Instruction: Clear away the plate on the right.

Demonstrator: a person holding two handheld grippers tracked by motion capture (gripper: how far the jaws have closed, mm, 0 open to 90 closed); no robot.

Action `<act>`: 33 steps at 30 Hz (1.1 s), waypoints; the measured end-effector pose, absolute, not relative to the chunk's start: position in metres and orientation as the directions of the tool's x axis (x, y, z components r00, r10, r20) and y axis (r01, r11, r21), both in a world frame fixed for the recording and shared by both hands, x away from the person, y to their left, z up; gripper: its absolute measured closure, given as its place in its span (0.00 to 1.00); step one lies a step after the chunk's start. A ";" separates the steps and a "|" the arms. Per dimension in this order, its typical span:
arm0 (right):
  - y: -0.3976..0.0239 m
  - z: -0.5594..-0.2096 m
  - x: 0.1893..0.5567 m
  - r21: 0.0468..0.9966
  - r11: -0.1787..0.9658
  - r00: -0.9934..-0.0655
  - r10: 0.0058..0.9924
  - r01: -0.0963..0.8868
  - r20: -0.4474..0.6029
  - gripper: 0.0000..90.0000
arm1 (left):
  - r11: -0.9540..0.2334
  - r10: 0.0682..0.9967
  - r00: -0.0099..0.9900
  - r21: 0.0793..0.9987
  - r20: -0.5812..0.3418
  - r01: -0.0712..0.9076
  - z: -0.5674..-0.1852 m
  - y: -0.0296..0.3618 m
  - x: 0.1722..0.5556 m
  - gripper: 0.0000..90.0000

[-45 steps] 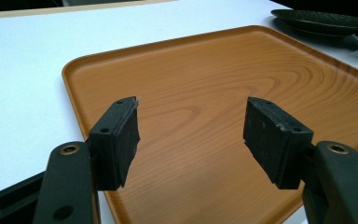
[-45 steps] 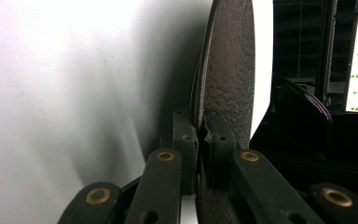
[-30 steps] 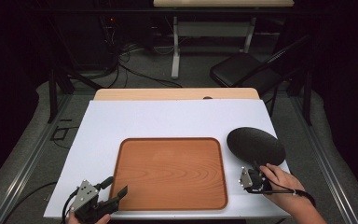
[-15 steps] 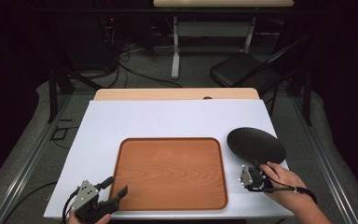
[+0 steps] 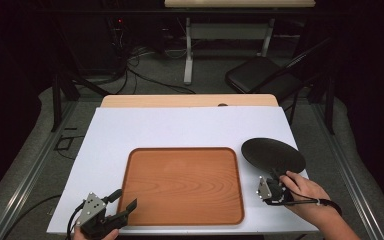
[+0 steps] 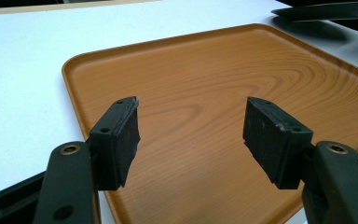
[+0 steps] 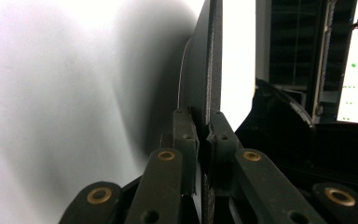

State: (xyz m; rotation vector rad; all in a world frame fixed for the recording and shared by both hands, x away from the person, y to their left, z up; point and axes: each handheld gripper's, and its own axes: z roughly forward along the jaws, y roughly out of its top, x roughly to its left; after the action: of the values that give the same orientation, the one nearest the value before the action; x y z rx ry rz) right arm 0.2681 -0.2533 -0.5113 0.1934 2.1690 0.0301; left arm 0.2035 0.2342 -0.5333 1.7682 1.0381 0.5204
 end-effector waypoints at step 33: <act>-0.182 -0.466 0.232 0.045 0.992 -0.467 -0.016 -0.118 -0.884 0.92 | -0.157 0.829 0.550 0.900 -0.104 0.407 -0.532 0.235 0.203 0.40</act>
State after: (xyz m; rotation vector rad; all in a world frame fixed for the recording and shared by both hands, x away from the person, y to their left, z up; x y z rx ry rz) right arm 0.2321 -0.1818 -0.4658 -0.0939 2.0546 0.1197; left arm 0.2026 0.2351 -0.5323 1.7715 1.0277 0.5198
